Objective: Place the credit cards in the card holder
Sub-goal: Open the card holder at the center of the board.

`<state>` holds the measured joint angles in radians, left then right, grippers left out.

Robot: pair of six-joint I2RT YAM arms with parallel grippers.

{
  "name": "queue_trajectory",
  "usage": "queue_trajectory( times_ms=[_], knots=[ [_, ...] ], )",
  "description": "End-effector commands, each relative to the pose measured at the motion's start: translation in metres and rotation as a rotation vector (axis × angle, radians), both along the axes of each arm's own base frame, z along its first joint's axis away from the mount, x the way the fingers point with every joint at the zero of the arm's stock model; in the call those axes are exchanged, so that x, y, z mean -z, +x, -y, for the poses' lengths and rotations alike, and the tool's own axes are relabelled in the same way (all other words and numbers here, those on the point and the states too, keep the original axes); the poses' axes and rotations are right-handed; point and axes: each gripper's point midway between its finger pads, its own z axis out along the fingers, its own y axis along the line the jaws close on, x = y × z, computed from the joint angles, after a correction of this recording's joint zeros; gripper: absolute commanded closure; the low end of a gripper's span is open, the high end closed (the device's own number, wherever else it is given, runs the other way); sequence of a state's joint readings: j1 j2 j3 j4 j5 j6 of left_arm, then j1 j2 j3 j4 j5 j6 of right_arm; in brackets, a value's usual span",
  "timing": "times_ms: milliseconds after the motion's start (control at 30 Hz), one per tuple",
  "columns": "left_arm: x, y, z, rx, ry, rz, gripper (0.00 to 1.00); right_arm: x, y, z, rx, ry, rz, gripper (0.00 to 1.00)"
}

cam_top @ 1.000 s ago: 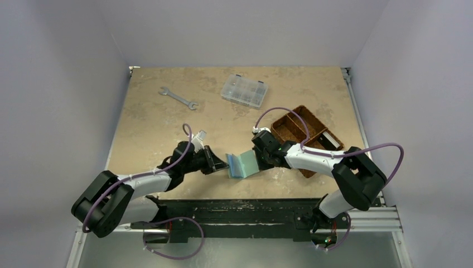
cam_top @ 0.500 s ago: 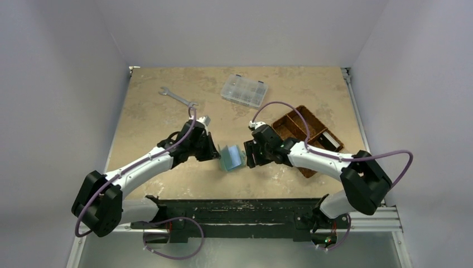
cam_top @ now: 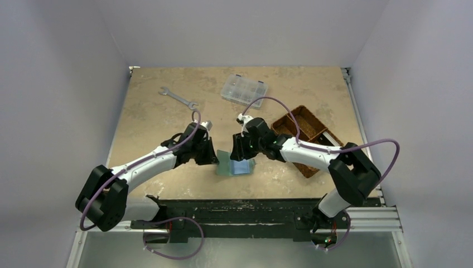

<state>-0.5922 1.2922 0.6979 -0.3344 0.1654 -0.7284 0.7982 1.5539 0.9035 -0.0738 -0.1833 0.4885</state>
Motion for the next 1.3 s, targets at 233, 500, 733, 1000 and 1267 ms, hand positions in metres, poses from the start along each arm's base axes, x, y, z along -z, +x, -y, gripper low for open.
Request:
queue_trajectory(
  times_ms=[233,500,733,1000,1267],
  knots=[
    [-0.002,0.0,-0.005,0.02,0.001,0.07,0.91,-0.024,-0.048,-0.061,-0.274,0.475,-0.193,0.41],
    [-0.065,0.021,-0.029,-0.082,0.06,0.255,0.54,-0.005,-0.029,-0.034,-0.197,0.367,-0.156,0.26],
    [-0.096,0.016,0.048,0.08,-0.337,0.223,0.63,-0.001,-0.023,-0.006,-0.146,0.212,-0.078,0.32],
    [-0.11,0.03,0.053,0.026,-0.363,0.299,0.69,-0.021,-0.029,-0.043,-0.251,0.424,-0.095,0.49],
    [-0.088,0.022,0.035,-0.06,-0.321,0.252,0.73,0.011,-0.041,-0.068,-0.299,0.443,-0.198,0.3]
  ],
)
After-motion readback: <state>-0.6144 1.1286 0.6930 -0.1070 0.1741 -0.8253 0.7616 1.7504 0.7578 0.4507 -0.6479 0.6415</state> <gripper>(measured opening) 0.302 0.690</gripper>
